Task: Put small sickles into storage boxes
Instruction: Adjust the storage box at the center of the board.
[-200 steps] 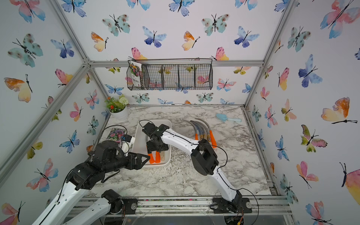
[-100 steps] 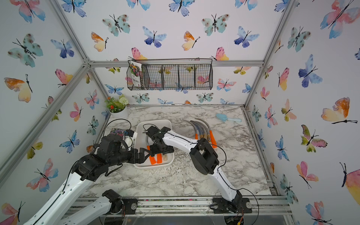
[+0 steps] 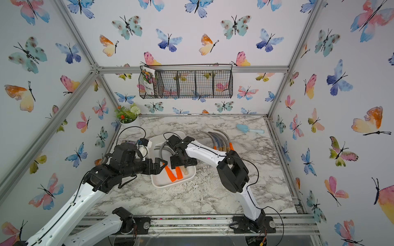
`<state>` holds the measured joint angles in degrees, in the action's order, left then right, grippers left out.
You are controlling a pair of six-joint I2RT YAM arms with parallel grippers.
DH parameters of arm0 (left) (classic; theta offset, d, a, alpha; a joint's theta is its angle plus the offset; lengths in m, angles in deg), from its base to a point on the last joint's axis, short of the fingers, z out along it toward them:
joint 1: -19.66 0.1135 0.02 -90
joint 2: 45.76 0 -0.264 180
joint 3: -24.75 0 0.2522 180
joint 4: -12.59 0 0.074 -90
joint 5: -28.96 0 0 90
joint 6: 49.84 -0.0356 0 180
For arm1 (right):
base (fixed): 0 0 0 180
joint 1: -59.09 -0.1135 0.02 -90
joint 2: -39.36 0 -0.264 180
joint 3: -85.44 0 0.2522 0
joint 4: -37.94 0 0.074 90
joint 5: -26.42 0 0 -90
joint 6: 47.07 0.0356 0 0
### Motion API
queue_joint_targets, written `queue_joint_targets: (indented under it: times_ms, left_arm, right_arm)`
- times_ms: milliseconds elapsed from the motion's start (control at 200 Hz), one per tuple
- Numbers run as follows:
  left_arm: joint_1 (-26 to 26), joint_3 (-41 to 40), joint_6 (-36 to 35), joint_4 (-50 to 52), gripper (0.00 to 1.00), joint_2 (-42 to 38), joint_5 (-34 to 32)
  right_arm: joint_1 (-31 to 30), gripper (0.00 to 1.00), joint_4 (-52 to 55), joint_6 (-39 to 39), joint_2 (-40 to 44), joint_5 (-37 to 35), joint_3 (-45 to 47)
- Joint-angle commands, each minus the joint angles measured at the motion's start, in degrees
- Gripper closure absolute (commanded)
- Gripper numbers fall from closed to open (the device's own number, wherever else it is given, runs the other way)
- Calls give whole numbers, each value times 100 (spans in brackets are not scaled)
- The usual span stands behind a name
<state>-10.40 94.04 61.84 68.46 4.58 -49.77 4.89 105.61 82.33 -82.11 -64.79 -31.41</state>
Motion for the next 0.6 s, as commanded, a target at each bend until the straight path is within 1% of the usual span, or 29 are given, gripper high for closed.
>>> queue_joint_targets:
  times_ms: [0,270,596]
  left_arm:
    - [27,-74,-30,-172,2,36,63]
    - [27,-154,-86,-382,2,227,336]
    - [27,-254,-59,-830,2,663,682]
  right_arm:
    - [73,2,201,-45,189,-187,138]
    - [160,2,277,-89,594,-327,64]
    - [566,2,340,-178,1016,-417,479]
